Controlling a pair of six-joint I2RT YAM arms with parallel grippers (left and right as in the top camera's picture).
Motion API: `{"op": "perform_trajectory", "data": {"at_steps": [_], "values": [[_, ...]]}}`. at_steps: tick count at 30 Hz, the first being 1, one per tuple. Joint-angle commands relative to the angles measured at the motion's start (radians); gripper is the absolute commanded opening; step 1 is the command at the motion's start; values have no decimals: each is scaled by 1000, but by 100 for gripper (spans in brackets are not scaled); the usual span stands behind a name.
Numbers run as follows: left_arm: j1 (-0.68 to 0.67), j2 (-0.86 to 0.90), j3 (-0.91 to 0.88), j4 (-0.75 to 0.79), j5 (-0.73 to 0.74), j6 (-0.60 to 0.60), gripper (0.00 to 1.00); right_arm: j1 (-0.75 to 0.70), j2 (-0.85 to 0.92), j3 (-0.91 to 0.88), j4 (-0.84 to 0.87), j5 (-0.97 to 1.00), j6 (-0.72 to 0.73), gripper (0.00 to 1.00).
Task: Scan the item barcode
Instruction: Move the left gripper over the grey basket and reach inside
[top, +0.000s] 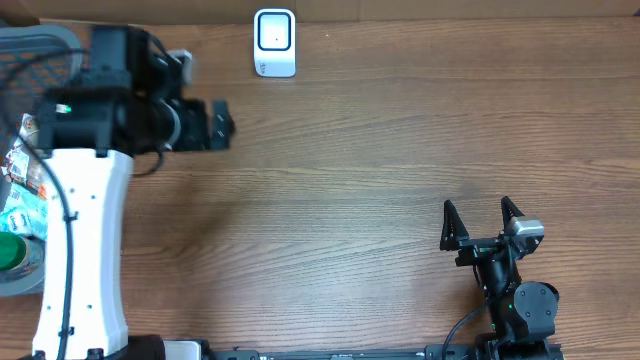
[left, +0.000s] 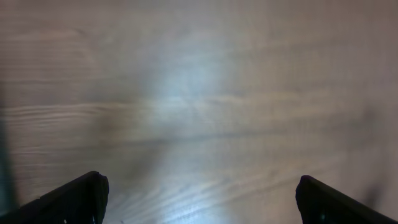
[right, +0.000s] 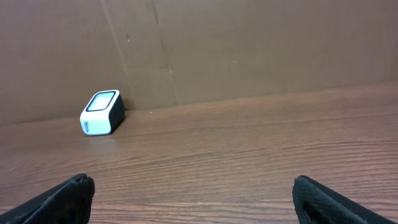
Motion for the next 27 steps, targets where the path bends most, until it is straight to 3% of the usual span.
{"op": "perform_trajectory", "data": {"at_steps": [1,8,17,27], "values": [[77,-2,140,-23,-80,-90,100,-3,-12,-10,8,2,-4,100],[306,-4,274,-100,-222,-195,100,-3,-12,-10,8,2,-4,100],[614,13,269,-127,-232,-270,100,-3,-12,-10,7,2,-4,100],[737,97,269,-143,-266,-308,99,-3,-12,-10,7,2,-4,100]]}}
